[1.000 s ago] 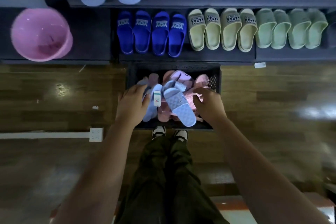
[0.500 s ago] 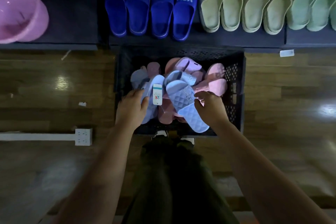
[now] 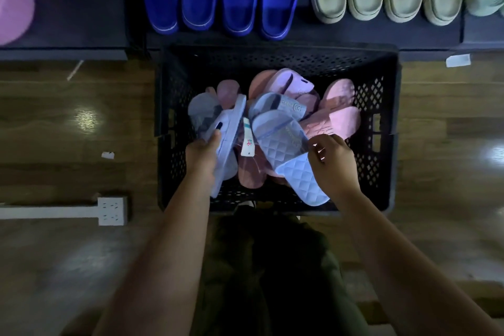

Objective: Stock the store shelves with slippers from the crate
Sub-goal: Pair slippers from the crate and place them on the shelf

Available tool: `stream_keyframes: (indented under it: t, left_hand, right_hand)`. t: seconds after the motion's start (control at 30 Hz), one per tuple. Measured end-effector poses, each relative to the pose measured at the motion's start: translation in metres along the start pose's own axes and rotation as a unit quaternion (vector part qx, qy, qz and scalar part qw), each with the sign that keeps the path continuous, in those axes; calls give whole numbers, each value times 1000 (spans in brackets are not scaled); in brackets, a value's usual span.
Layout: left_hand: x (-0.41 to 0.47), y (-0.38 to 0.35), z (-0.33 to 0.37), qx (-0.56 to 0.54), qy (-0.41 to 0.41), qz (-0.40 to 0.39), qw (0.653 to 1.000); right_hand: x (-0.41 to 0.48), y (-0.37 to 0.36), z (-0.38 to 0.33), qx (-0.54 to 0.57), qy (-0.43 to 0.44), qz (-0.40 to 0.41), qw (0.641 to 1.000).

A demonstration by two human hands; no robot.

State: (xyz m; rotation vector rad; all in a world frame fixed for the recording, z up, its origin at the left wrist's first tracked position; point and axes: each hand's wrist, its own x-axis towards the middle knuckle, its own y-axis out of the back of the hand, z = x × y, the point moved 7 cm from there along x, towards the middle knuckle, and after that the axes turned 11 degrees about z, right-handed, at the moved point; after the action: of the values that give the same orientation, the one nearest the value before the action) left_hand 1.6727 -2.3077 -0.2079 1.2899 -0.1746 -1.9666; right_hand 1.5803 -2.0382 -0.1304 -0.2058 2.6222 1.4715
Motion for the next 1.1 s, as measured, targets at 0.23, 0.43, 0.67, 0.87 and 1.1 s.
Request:
stream_keyframes:
  t: [0.23,0.43,0.67,0.87,1.1]
  left_hand:
    - [-53,48,62,-19,-256,97,962]
    - [-84,69,84,29,-349,136,927]
    - [-96,27,66,68,-369,173,911]
    - [-95,-38,24,50,-333,189,923]
    - [-62,-36,-10,27,-275,198,940]
  right_hand:
    - [-12,15,-5,9,-29,7,1000]
    - [-18,23,-12,5,-26,9,1000]
    - [-19,27,-8,6,-40,15,999]
    - [-19,24,9,5,-55,14,998]
    - [-12,13,25,7,-65,12,998]
